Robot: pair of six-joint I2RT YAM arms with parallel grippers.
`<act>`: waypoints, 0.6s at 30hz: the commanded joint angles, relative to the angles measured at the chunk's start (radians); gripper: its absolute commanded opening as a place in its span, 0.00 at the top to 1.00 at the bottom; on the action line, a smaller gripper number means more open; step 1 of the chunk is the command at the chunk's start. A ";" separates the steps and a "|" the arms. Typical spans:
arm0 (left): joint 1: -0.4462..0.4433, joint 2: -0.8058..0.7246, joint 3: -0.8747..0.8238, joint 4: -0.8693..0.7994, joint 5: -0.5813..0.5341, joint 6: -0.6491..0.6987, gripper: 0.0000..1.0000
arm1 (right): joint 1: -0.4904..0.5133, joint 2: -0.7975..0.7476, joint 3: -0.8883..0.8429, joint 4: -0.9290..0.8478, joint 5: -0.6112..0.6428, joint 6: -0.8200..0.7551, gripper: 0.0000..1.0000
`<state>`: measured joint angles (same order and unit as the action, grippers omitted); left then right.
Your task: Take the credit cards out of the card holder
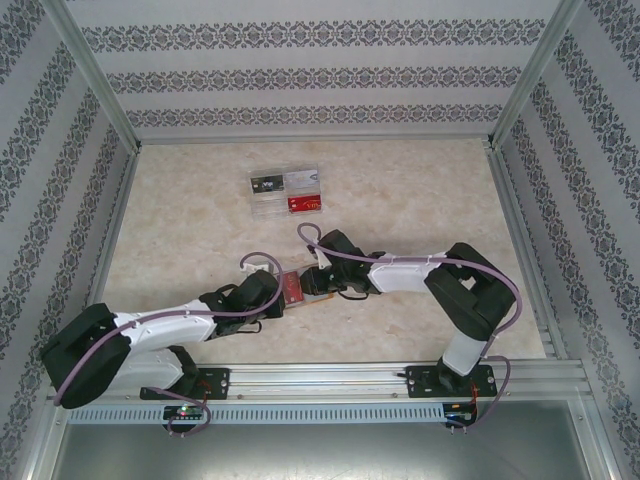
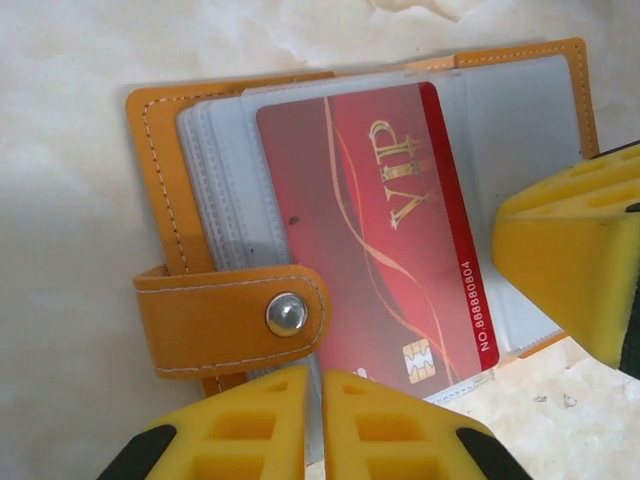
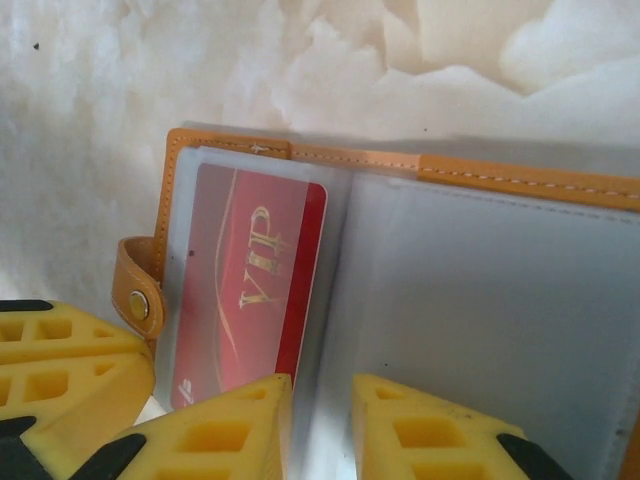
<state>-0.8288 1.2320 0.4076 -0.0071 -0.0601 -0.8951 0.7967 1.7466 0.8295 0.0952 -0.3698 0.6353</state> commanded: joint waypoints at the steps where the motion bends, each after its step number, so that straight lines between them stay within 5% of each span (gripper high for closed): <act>1: 0.011 0.019 -0.008 0.044 0.009 -0.001 0.87 | 0.011 0.027 0.032 0.019 -0.030 0.021 0.77; 18: 0.012 0.034 0.010 0.027 0.014 0.001 0.88 | 0.019 0.053 0.040 0.036 -0.056 0.032 0.84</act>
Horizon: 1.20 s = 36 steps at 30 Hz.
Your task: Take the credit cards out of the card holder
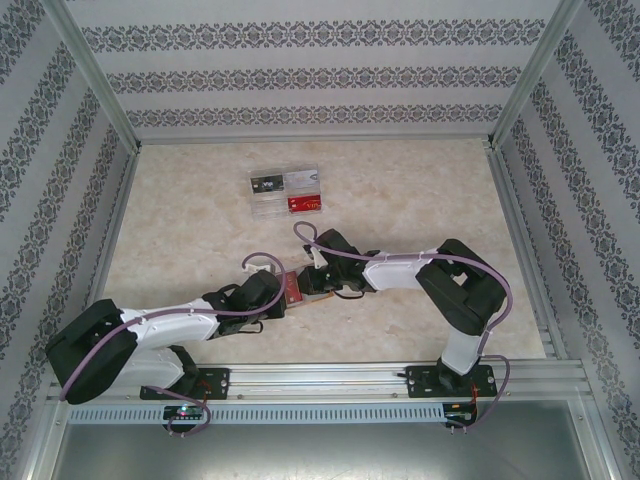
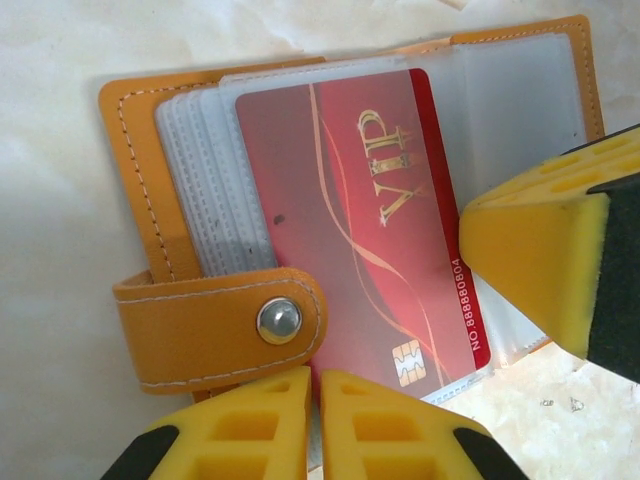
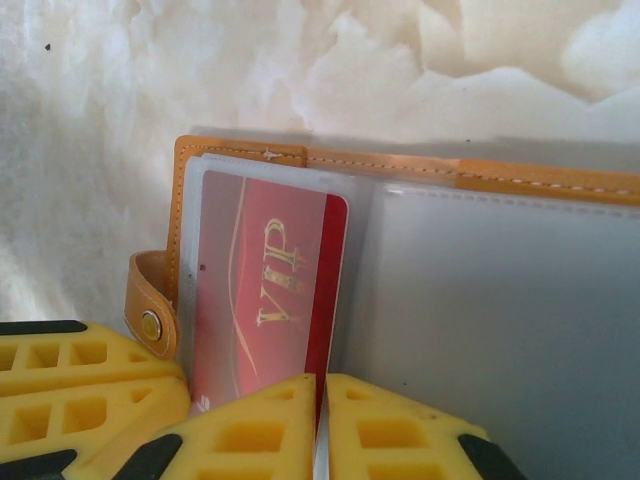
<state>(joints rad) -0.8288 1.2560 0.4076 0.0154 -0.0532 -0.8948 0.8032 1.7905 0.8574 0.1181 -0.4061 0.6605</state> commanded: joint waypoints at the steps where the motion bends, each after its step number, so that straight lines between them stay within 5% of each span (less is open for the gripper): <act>1: 0.012 0.013 0.012 0.004 0.007 0.000 0.88 | 0.011 0.010 0.014 0.013 -0.023 0.008 0.82; 8: 0.013 0.028 0.021 0.003 0.013 0.000 0.89 | 0.016 0.021 0.020 0.024 -0.042 0.014 0.83; 13: 0.012 0.021 0.026 -0.014 0.010 -0.001 0.90 | 0.013 0.011 0.010 0.019 -0.026 0.018 1.00; 31: 0.013 -0.017 0.019 -0.058 -0.019 -0.009 0.99 | -0.055 -0.049 -0.067 0.048 -0.062 0.024 1.00; 36: 0.013 -0.017 0.019 -0.058 -0.016 -0.006 0.99 | -0.053 -0.005 -0.033 0.066 -0.101 0.030 0.83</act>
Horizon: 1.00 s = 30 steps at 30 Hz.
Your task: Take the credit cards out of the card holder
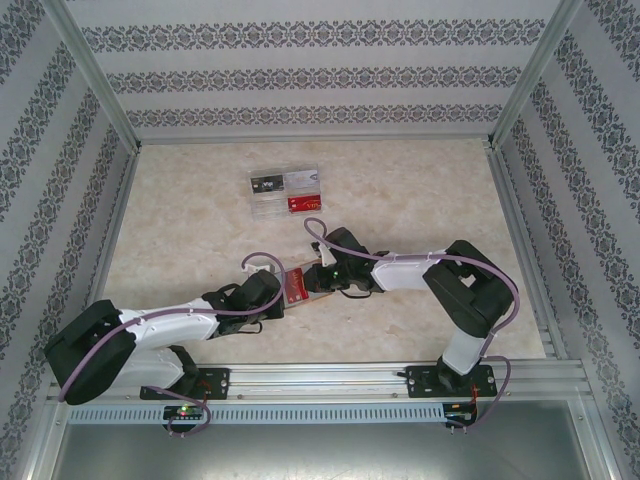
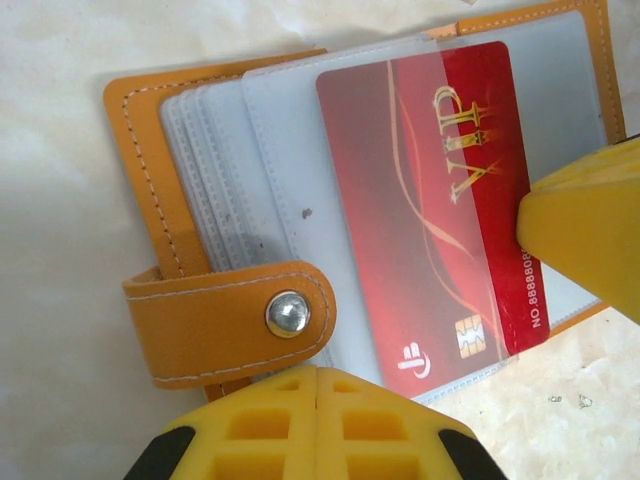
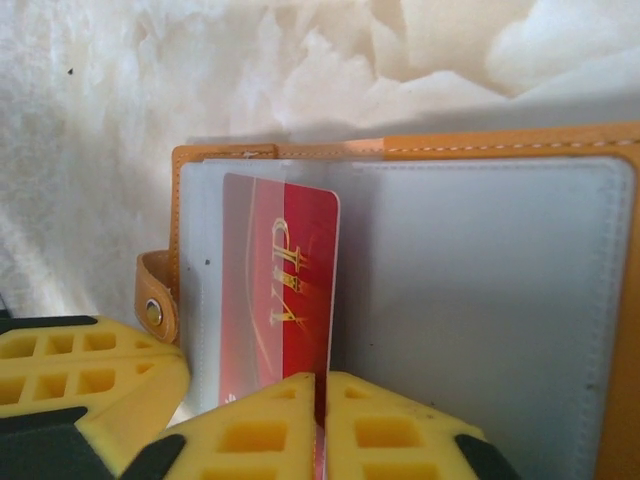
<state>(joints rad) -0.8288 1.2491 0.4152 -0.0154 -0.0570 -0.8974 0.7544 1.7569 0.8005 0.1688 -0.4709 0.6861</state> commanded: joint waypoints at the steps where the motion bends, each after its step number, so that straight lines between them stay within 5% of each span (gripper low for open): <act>1: 0.012 -0.010 0.012 -0.028 -0.011 -0.003 0.99 | -0.004 0.038 0.031 0.015 -0.041 0.006 0.83; 9: 0.012 -0.013 0.018 -0.031 -0.006 0.000 0.99 | -0.012 0.068 0.037 0.021 -0.041 0.021 0.87; 16: 0.013 -0.007 0.018 -0.025 -0.004 0.002 0.99 | -0.012 0.077 0.034 0.048 -0.060 0.043 0.80; 20: 0.013 -0.008 0.018 -0.029 -0.003 0.000 0.99 | -0.012 0.077 0.029 0.046 -0.055 0.041 1.00; 30: 0.013 -0.027 0.020 -0.052 -0.012 0.006 0.99 | -0.078 -0.004 -0.040 0.032 -0.049 0.019 1.00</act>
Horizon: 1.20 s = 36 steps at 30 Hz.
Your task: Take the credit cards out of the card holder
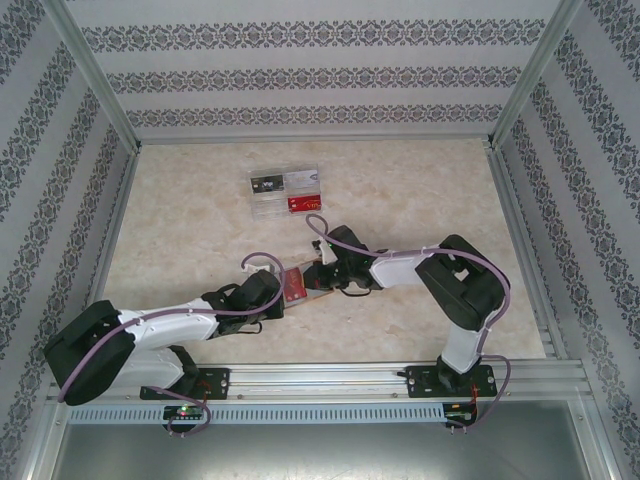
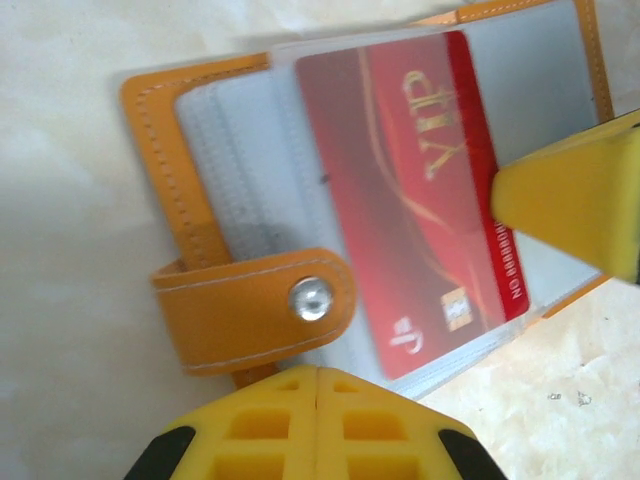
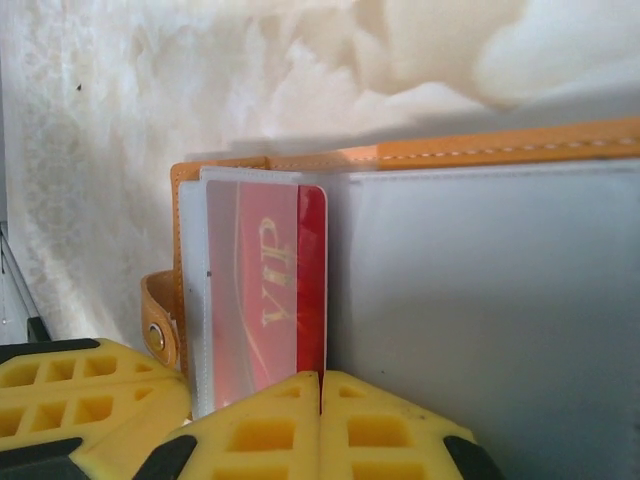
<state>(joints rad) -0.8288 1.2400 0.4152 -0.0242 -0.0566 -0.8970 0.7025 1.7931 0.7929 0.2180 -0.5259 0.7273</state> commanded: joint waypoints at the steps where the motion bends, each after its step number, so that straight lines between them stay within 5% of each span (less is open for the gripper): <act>1: 0.013 -0.022 0.020 -0.046 -0.014 0.005 0.99 | -0.039 -0.056 -0.041 -0.022 0.005 -0.030 1.00; 11: 0.013 -0.056 0.018 -0.063 -0.018 0.010 0.99 | -0.113 -0.198 -0.113 -0.069 0.002 -0.084 1.00; 27: -0.018 -0.001 0.149 -0.046 0.048 0.021 0.95 | -0.104 -0.104 -0.113 -0.019 -0.016 -0.063 1.00; 36: -0.032 0.186 0.265 -0.031 0.041 0.046 0.96 | -0.103 -0.098 -0.118 -0.007 -0.020 -0.062 1.00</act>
<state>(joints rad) -0.8509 1.3750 0.6594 -0.0601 -0.0261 -0.8719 0.5915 1.6829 0.6907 0.1928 -0.5388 0.6750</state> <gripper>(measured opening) 0.057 0.065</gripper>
